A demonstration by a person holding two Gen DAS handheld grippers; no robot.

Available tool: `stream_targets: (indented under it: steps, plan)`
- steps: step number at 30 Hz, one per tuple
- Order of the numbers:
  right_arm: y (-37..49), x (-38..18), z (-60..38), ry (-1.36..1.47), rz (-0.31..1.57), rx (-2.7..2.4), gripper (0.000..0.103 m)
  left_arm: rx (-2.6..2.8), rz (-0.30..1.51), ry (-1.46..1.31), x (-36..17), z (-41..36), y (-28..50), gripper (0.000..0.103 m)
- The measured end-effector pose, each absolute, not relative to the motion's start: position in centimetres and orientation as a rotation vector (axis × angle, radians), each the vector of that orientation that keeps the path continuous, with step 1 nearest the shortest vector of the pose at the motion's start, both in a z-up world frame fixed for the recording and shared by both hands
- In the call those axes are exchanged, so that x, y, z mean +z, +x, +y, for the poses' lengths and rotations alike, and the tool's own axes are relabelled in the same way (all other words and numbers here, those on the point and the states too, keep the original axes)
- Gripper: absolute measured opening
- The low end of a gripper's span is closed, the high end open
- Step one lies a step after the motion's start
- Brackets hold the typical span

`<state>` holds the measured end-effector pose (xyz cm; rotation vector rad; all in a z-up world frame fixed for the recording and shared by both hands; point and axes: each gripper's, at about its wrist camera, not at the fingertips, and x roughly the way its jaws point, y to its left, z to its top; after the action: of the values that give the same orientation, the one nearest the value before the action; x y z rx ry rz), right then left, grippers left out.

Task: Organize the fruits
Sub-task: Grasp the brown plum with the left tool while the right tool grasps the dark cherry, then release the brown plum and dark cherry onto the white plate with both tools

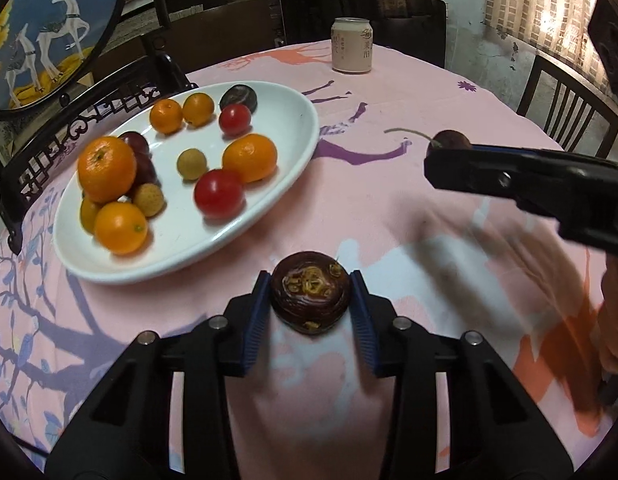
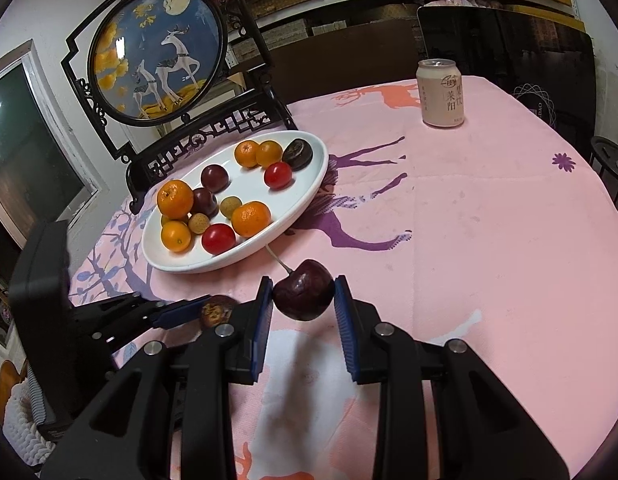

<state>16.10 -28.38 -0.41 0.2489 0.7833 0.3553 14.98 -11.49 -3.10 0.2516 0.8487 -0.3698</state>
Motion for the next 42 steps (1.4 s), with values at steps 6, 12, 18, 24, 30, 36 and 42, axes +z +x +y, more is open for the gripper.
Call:
stream_targets:
  steps: [6,12,18,24,30,36,42]
  plan:
    - [15.7,-0.6,-27.6,0.225,0.789,0.376,0.031,-0.303,0.803,0.204,-1.1,-8.5,13.0,0.04]
    - [15.0,-0.4,-26.7,0.209,0.78,0.399,0.031,-0.182,0.785,0.125,0.1,-3.5,12.6,0.04]
    - [14.3,0.1,-26.0,0.182,0.756,0.401,0.031,-0.098,0.763,-0.019,2.2,1.0,14.4,0.04]
    - [14.4,0.0,-25.8,0.18,0.757,0.4,0.031,-0.027,0.724,0.014,2.7,1.4,15.2,0.04]
    - [14.4,0.3,-25.5,0.184,0.75,0.402,0.031,-0.018,0.715,0.031,2.8,1.3,15.1,0.04]
    - [15.4,1.5,-24.2,0.162,0.738,0.41,0.031,-0.009,0.687,0.081,3.9,0.1,16.1,0.041]
    - [18.4,3.7,-22.9,0.15,0.695,0.411,0.031,-0.018,0.616,0.132,5.8,-1.7,18.1,0.042]
